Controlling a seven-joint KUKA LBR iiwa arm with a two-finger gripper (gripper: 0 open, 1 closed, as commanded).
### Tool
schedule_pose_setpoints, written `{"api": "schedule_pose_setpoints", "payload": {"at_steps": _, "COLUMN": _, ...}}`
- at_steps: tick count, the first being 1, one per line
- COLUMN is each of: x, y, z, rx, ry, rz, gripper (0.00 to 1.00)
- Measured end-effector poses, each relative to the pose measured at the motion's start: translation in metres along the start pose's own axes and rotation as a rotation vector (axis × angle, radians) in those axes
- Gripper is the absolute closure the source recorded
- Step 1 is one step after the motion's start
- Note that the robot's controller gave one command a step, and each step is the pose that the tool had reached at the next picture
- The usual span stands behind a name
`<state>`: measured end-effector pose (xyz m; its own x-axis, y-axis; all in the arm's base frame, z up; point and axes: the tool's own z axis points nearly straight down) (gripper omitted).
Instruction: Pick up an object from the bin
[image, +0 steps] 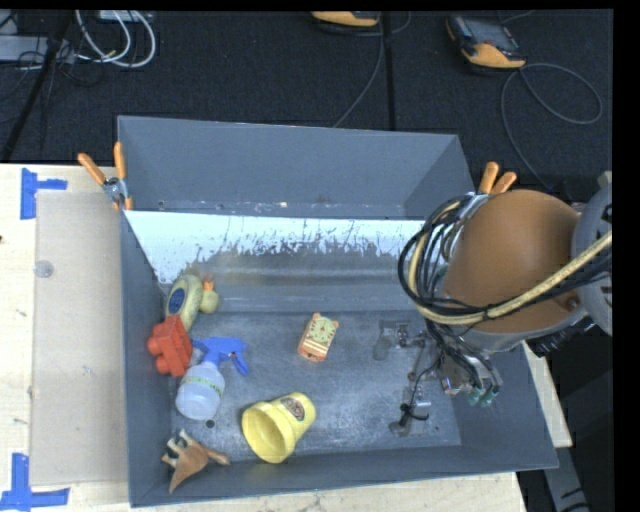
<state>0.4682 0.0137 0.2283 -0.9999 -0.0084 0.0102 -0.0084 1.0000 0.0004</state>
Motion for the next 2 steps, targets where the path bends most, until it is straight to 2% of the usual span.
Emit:
{"api": "schedule_pose_setpoints", "payload": {"at_steps": 1, "x": -0.001, "y": 0.0, "z": -0.004, "rx": 0.0, "ry": -0.008, "rz": 0.0, "gripper": 0.0}}
{"api": "schedule_pose_setpoints", "payload": {"at_steps": 2, "x": -0.018, "y": 0.036, "z": 0.037, "rx": 0.001, "ry": -0.012, "rz": -0.018, "gripper": 0.0}}
